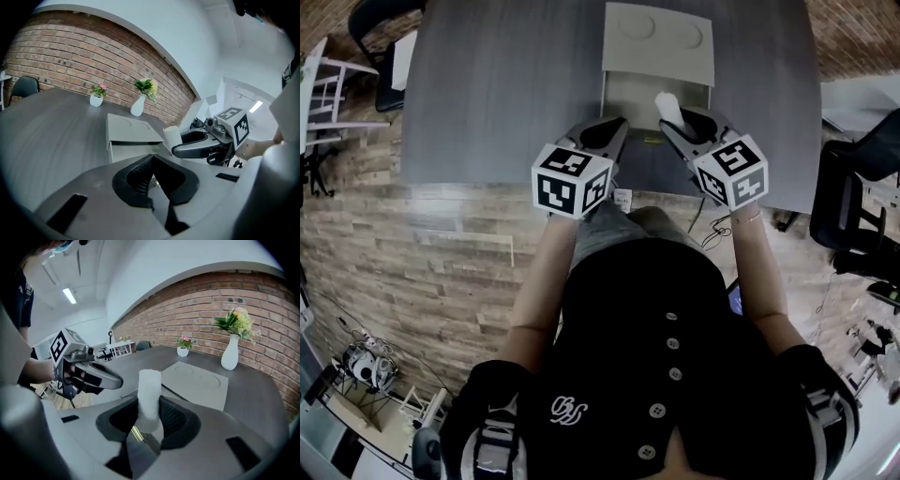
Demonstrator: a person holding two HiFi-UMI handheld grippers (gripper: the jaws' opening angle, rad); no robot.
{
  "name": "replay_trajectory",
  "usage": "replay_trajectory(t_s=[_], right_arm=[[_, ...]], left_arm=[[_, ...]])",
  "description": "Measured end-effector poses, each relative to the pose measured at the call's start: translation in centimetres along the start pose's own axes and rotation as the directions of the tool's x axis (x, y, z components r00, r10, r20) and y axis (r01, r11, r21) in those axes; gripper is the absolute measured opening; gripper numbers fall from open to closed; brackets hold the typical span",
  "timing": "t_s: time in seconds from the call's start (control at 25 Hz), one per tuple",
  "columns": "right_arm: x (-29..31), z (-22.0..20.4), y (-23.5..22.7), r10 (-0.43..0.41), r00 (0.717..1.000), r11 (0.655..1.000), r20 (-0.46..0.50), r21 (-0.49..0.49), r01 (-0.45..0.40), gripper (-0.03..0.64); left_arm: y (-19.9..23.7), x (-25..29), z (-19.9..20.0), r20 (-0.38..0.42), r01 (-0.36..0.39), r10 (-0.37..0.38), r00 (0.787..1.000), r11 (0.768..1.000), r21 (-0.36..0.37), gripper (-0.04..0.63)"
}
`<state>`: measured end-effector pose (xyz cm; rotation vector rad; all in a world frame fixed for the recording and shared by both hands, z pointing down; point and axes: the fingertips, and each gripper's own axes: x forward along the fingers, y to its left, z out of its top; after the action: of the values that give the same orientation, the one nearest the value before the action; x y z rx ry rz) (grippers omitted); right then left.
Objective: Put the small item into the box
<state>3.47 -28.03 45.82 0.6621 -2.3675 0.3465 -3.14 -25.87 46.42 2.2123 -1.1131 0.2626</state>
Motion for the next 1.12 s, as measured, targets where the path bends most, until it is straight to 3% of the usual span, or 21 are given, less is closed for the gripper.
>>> replay_trajectory(t_s=[0.2,0.56,0.84,1.12], right_arm=[[2.8,-1.4,-1.3,0.045,0.991,0.993,-0.125,-0.103,-0.058,0.136],[7.5,-5.3,-2.9,0.009,0.932,0.964,-0.363,-0.244,-0.104,0.136],[9.4,-6.3,-3.4,-0.015,0.899,0.945,-0.438,-0.3,-0.131,0.14],[9.8,-6.4,-3.4,-0.03,0.899,0.942,-0.436,-0.313,-0.121,0.155]], left_arm=[[1.0,0.1,-0.1,0.007,-0.017,0.017,1.0,1.0,-0.023,0.014],[2.3,0.2,-1.6,0.001,-0.04,0.04,0.999,0.997,-0.07,0.014],[2.0,0.2,-2.0,0.006,-0.028,0.029,1.0,0.997,-0.066,0.014],[2.0,0.3,-1.9,0.014,-0.026,0.027,1.0,0.997,-0.074,0.014]])
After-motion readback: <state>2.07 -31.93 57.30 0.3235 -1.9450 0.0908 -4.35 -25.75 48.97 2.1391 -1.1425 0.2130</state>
